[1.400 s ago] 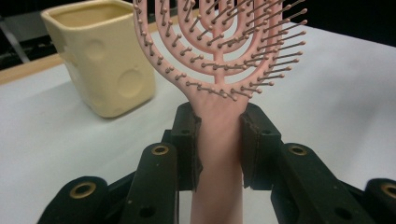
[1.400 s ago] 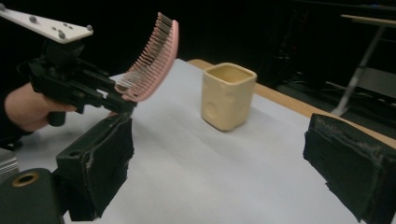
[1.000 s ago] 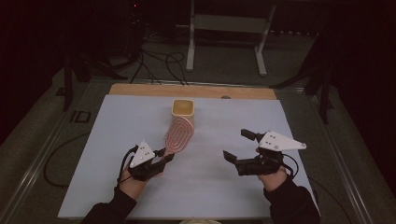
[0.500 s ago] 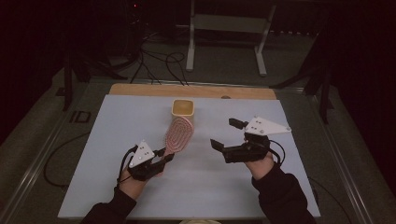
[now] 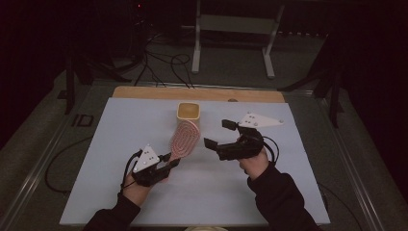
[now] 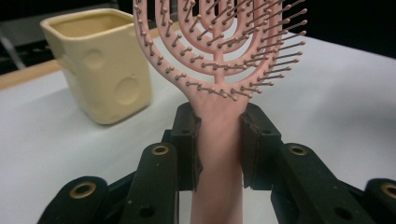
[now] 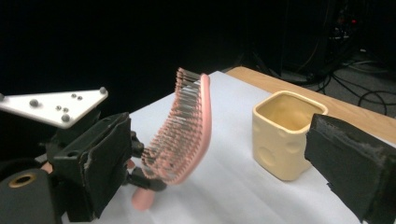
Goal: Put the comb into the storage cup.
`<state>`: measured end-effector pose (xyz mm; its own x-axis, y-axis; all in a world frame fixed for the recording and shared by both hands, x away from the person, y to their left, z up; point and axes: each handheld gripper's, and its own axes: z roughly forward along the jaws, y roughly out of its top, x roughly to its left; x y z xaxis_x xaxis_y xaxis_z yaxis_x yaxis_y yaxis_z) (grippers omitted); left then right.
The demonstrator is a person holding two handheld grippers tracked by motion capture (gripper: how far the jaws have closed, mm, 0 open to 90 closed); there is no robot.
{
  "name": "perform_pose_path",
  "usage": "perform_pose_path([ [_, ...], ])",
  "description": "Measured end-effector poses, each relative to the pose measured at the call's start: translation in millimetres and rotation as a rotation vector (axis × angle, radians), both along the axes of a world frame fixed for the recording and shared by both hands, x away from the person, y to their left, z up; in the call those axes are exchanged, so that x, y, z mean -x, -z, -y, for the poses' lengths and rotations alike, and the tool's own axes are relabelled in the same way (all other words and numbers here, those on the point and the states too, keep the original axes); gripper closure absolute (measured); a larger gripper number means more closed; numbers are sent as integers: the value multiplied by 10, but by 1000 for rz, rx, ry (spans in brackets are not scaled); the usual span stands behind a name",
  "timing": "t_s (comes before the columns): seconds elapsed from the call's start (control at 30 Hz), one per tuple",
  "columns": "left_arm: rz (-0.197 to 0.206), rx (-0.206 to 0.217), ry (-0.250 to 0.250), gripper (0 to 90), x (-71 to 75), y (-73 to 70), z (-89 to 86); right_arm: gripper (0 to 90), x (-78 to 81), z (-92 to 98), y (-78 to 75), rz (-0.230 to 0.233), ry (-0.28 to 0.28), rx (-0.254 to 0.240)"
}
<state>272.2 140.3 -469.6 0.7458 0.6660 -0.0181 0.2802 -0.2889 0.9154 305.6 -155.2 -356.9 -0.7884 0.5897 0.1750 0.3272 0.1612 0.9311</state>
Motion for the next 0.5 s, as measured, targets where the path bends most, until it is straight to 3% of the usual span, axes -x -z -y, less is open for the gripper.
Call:
perform_pose_path([
  [0.5,-2,3,5,714,-4,-1,2,91,-131,-432,105,-95,-7,-23],
])
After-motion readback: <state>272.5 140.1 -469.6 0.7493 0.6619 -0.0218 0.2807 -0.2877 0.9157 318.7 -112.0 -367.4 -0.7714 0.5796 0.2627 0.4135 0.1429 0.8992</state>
